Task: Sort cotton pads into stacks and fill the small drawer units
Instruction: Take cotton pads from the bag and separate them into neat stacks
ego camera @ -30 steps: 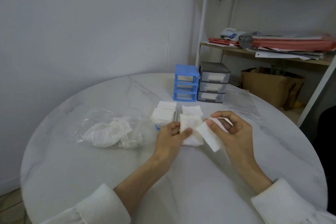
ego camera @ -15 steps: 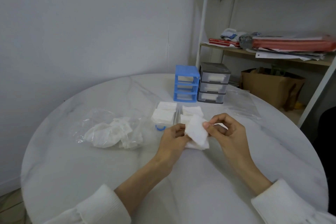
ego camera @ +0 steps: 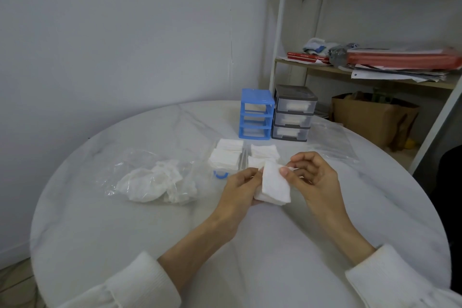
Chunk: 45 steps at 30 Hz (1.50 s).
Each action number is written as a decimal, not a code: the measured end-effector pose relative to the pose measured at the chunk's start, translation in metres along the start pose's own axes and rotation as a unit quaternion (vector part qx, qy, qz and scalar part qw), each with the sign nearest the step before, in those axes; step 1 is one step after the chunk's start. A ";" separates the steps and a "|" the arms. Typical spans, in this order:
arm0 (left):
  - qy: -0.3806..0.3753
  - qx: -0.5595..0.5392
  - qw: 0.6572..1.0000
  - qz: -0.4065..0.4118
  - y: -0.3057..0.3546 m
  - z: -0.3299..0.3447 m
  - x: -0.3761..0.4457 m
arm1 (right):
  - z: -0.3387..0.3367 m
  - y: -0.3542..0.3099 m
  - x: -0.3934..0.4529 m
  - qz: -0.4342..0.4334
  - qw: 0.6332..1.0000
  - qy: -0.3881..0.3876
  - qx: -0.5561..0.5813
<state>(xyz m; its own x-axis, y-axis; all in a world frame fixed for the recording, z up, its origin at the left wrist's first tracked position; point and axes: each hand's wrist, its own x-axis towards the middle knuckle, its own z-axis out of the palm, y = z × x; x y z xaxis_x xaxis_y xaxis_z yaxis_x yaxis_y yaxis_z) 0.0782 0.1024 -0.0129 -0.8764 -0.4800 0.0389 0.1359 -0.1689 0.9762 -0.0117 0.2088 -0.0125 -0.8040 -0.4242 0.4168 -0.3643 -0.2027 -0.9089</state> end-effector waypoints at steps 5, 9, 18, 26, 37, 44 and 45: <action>0.008 -0.028 1.000 -0.003 0.004 0.001 -0.002 | 0.001 0.001 -0.001 -0.006 1.000 0.001 -0.011; 0.008 -0.033 0.999 -0.008 0.003 0.002 -0.003 | 0.001 0.002 -0.001 -0.024 0.999 0.006 -0.035; 0.024 -0.025 0.999 0.011 0.003 0.002 -0.001 | 0.001 0.003 -0.002 -0.040 0.998 0.013 -0.049; -0.002 -0.006 1.000 0.012 -0.001 0.002 0.001 | 0.000 0.004 -0.004 -0.070 0.994 0.031 -0.081; 0.026 0.163 0.973 0.159 -0.013 -0.008 0.007 | 0.004 0.011 -0.009 -0.093 0.973 -0.126 -0.170; 0.054 0.144 0.970 0.188 -0.009 -0.008 0.005 | 0.005 0.006 -0.011 -0.089 0.977 -0.122 -0.149; 0.059 0.135 0.971 0.187 -0.009 -0.008 0.004 | 0.005 0.005 -0.012 -0.083 0.980 -0.117 -0.138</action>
<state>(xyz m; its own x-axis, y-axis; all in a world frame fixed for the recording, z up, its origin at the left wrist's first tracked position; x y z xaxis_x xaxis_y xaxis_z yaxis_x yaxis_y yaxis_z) 0.0770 0.0952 -0.0229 -0.7280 -0.5621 0.3924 0.2939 0.2613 0.9194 -0.0018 0.2081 -0.0217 -0.6047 -0.6035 0.5198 -0.6198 -0.0534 -0.7830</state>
